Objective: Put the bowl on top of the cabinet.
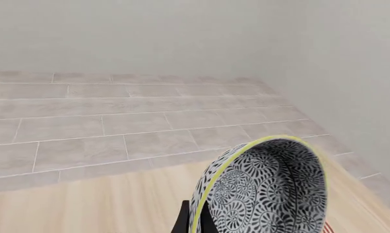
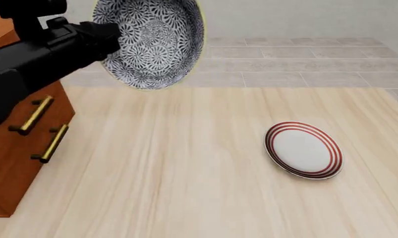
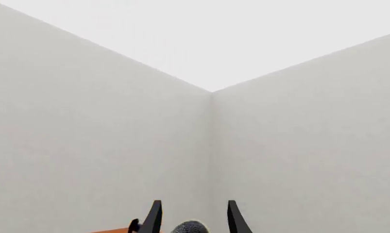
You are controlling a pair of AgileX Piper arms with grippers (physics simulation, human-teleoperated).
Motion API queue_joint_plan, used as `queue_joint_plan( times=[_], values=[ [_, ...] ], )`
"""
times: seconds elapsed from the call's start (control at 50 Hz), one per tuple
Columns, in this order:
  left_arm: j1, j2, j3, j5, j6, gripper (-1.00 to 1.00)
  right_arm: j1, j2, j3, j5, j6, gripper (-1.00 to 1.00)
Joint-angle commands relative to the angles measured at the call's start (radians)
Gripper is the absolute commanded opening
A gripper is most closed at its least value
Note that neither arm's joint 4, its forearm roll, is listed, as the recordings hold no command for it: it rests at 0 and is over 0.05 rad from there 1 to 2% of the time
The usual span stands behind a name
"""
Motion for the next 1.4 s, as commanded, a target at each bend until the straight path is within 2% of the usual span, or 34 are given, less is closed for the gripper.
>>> queue_joint_plan(
  times=[0.02, 0.2, 0.38, 0.58, 0.78, 0.88, 0.96, 1.08, 1.16, 1.2, 1.24, 1.38, 1.4],
  values=[
    [0.064, -0.039, -0.044, 0.077, -0.024, -1.0, -0.002, -0.001, 0.0, -0.003, 0.0, 1.0],
    [0.099, -0.052, -0.064, 0.105, -0.047, -1.0, -0.006, -0.02, -0.003, 0.019, 0.002, 1.0],
    [0.123, -0.071, -0.098, 0.153, -0.012, -1.0, 0.0, -0.044, -0.01, 0.051, 0.002, 1.0],
    [0.137, -0.06, -0.126, 0.196, -0.028, -1.0, 0.01, -0.03, -0.013, 0.041, -0.005, 1.0],
    [0.23, -0.066, -0.152, 0.277, 0.0, -1.0, 0.03, -0.009, -0.018, 0.035, -0.012, 1.0],
    [0.236, -0.061, -0.158, 0.294, -0.014, -1.0, 0.037, -0.007, -0.023, 0.043, -0.019, 1.0],
    [0.255, -0.065, -0.167, 0.316, 0.008, -1.0, 0.036, -0.007, -0.023, 0.045, -0.023, 1.0],
    [0.253, -0.067, -0.182, 0.333, -0.029, -1.0, 0.036, -0.001, -0.026, 0.051, -0.024, 1.0],
    [0.293, -0.092, -0.184, 0.347, 0.019, -1.0, 0.035, 0.004, -0.026, 0.052, -0.025, 1.0],
    [0.298, -0.095, -0.188, 0.354, 0.02, -1.0, 0.023, -0.004, -0.027, 0.054, -0.022, 1.0],
    [0.294, -0.104, -0.194, 0.347, 0.058, -1.0, 0.023, -0.006, -0.031, 0.062, -0.015, 1.0],
    [0.305, -0.091, -0.212, 0.366, 0.042, -1.0, 0.035, 0.004, -0.032, 0.06, -0.032, 1.0],
    [0.304, -0.091, -0.218, 0.368, 0.064, -1.0, 0.038, 0.007, -0.034, 0.064, -0.036, 1.0]
  ],
)
